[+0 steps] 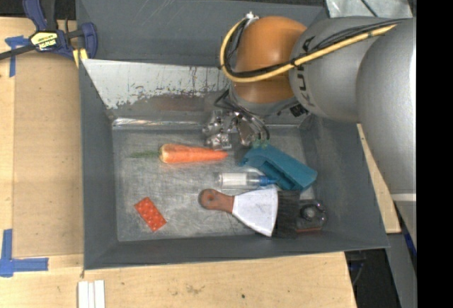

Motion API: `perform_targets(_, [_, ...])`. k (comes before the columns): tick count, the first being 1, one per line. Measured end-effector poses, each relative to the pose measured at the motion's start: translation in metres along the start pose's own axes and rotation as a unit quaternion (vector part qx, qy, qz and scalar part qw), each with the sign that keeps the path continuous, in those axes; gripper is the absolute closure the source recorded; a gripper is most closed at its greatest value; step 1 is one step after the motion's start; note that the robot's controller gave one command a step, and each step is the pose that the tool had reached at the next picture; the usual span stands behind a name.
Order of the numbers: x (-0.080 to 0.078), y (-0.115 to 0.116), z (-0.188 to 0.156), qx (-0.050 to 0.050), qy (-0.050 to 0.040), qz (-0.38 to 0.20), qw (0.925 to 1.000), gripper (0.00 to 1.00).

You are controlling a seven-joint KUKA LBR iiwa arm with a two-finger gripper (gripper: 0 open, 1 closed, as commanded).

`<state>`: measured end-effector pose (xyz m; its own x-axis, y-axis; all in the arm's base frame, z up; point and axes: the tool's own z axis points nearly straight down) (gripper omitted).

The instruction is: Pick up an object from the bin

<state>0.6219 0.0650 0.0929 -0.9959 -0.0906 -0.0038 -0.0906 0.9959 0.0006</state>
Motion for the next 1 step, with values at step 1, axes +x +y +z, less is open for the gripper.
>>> perform_targets(1, [-0.0001,-0.0001,-0.0001,0.000,-0.0001,0.000,1.0000,0.00])
